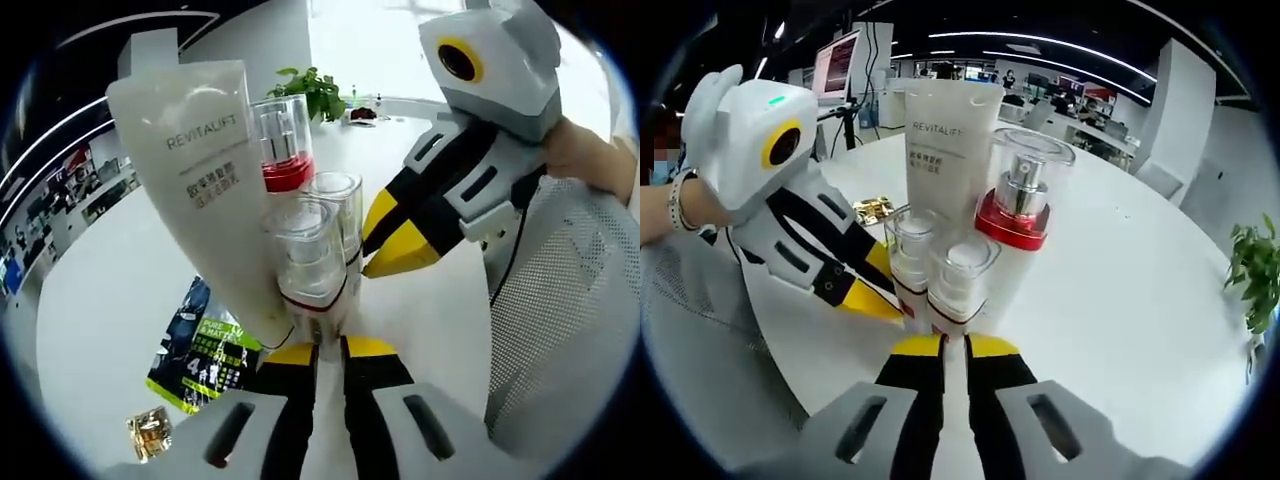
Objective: Arrange the skincare products in the storage area until every visible bottle or jar stands upright without overlapping.
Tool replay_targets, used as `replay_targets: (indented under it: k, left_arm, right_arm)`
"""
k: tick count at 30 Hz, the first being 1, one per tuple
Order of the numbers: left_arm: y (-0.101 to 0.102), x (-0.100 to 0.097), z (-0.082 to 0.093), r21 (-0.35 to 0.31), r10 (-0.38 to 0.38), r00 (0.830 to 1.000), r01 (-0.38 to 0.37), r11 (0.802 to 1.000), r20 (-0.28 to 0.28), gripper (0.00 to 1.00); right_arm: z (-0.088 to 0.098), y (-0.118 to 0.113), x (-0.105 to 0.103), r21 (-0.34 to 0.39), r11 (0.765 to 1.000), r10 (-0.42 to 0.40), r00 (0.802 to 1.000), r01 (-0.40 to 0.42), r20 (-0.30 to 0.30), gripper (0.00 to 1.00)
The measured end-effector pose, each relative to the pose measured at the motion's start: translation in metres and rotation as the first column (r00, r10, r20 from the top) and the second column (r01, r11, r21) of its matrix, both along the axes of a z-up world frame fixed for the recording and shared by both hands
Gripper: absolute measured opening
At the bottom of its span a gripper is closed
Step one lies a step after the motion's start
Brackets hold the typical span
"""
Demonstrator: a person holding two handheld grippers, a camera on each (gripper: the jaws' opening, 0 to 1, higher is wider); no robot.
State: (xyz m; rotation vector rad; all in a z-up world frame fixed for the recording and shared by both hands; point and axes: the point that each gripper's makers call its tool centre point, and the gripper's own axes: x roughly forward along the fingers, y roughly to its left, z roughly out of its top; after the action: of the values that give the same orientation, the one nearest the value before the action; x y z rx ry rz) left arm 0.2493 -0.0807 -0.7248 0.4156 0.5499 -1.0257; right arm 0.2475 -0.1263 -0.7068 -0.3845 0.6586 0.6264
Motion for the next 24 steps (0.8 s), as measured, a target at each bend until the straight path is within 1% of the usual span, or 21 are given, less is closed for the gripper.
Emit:
replay_targets:
  k: [13,16,24]
  left_arm:
    - [-0.001,-0.001,0.001,-0.001,-0.008,1.0,0.008,1.0,0.0,0.05]
    - [0.0,-0.002,0.002,-0.004,-0.005,1.0,0.005,1.0,-0.005,0.07]
    - [0.007,0.001,0.012,-0.002,0.008,1.0,-0.008,1.0,0.019,0.08]
  right_arm:
    - [-0.001,-0.001,-0.001,-0.016,1.0,0.005,1.0,-0.005,-0.002,0.09]
    - [-0.001,-0.001,0.0,-0.012,1.0,0.002,1.0,-0.002,-0.002,0.12]
    - [0.003,0.0,-0.003,-0.009,1.0,0.006,1.0,-0.006,0.007,0.14]
